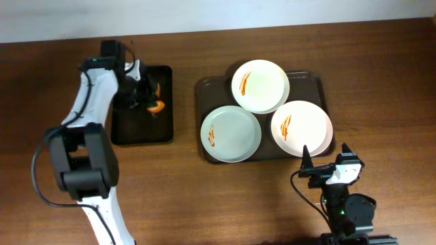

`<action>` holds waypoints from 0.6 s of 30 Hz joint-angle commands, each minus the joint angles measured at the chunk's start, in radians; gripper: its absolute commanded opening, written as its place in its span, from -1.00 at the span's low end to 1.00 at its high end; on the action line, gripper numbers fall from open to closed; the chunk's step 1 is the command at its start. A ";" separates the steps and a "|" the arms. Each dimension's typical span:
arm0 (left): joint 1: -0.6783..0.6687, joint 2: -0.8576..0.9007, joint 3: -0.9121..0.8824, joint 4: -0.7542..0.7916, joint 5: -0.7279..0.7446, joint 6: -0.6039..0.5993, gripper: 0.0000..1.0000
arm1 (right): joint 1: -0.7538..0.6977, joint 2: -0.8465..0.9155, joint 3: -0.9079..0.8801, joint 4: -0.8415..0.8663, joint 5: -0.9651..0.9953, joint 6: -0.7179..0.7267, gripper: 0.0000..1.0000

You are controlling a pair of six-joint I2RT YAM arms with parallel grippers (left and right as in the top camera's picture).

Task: Clean dirty plates on tray and stack at the side
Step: 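Carry the sponge with the left gripper toward the plate tray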

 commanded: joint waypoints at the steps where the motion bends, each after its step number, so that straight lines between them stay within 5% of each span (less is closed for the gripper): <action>1: 0.109 -0.039 0.060 0.006 0.499 -0.008 -1.00 | -0.006 -0.006 -0.008 -0.004 0.008 -0.006 0.97; 4: 0.172 -0.043 0.077 0.006 0.823 -0.008 -1.00 | -0.006 -0.006 -0.008 -0.004 0.008 -0.006 0.97; 7: 0.195 -0.043 0.077 -0.001 0.787 -0.008 -1.00 | -0.006 -0.006 -0.008 -0.004 0.008 -0.006 0.97; 8: 0.195 -0.043 0.077 -0.001 0.669 -0.008 -1.00 | -0.006 -0.006 -0.008 -0.004 0.009 -0.006 0.97; 10: 0.177 -0.041 0.040 -0.023 0.172 -0.008 -1.00 | -0.006 -0.006 -0.008 -0.004 0.008 -0.006 0.97; 11: 0.168 -0.035 0.011 -0.015 0.100 -0.008 -1.00 | -0.006 -0.006 -0.008 -0.004 0.008 -0.006 0.97; 15: 0.154 -0.025 0.030 0.026 0.647 -0.019 -1.00 | -0.006 -0.006 -0.008 -0.004 0.008 -0.006 0.97; 18: 0.171 -0.089 0.197 0.025 0.761 -0.019 -1.00 | -0.006 -0.006 -0.008 -0.004 0.009 -0.006 0.97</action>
